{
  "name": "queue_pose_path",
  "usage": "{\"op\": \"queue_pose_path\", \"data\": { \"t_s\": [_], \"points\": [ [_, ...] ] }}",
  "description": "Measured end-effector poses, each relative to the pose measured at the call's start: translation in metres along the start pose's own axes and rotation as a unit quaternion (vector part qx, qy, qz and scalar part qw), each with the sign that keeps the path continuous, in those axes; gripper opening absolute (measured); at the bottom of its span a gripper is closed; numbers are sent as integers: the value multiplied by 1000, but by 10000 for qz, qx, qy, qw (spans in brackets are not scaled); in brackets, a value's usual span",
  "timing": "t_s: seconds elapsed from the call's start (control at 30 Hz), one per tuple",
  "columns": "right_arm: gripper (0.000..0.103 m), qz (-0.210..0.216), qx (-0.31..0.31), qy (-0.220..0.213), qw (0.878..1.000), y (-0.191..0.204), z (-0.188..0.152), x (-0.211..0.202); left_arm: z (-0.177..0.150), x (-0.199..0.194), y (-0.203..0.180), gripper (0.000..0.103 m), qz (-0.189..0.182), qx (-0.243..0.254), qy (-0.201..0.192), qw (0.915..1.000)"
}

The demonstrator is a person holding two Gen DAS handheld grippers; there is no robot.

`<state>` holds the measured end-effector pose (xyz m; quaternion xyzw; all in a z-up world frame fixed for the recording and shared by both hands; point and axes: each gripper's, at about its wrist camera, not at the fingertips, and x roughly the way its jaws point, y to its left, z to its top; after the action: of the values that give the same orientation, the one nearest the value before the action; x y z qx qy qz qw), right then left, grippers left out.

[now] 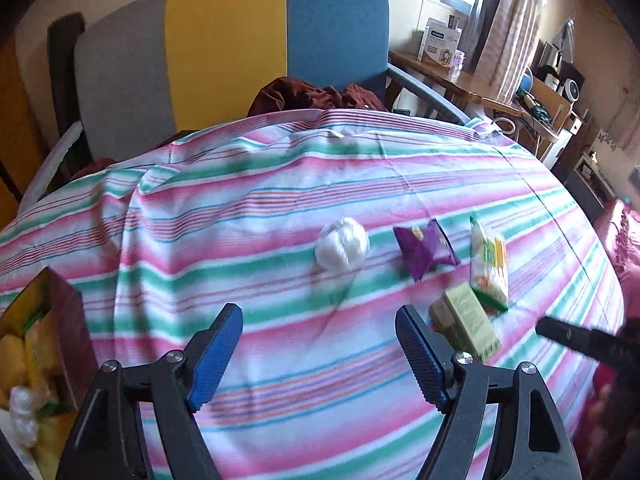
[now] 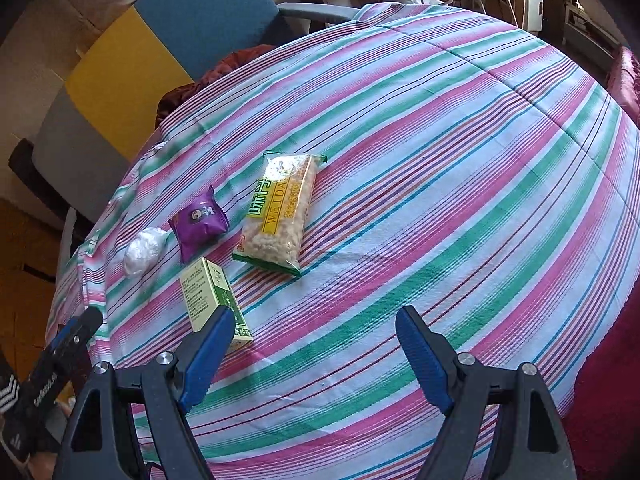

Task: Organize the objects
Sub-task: 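Move both tools from the tray back toward the remaining items, then grasp the white wrapped cotton ball with the left tool, then hold the cotton ball in the left tool while the right grasps the WEIDAN packet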

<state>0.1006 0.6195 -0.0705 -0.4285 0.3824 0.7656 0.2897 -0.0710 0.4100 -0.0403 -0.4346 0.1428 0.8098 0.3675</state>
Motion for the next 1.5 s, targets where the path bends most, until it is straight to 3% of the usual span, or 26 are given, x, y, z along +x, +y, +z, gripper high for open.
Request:
{"op": "queue_pose_path", "data": {
  "t_s": [0.43, 0.47, 0.5, 0.53, 0.63, 0.83, 1.1, 1.5],
  "points": [
    [84, 162, 56, 167, 9997, -2, 0, 8, 58, 72, -13, 78, 123, 13, 123, 9998],
    [84, 167, 70, 178, 9997, -2, 0, 9, 60, 79, -13, 75, 141, 24, 149, 9998],
    [84, 162, 87, 191, 9996, -3, 0, 9, 61, 87, -14, 64, 139, 52, 220, 9996],
    [84, 159, 99, 208, 9996, -4, 1, 10, 59, 95, -14, 52, 132, 85, 354, 9993],
    [84, 154, 114, 237, 9995, -5, 1, 12, 43, 107, -12, 38, 24, 108, 552, 9984],
    [84, 120, 88, 207, 9997, -5, 3, 12, 5, 81, -10, 36, 53, 388, 213, 9990],
    [84, 4, 123, 200, 9997, -8, 3, 12, -54, 40, -4, 36, 261, 353, -130, 9990],
    [84, -81, 156, 165, 9997, -8, 5, 13, -64, 39, -3, 36, 253, 395, -423, 9980]
  ]
}}
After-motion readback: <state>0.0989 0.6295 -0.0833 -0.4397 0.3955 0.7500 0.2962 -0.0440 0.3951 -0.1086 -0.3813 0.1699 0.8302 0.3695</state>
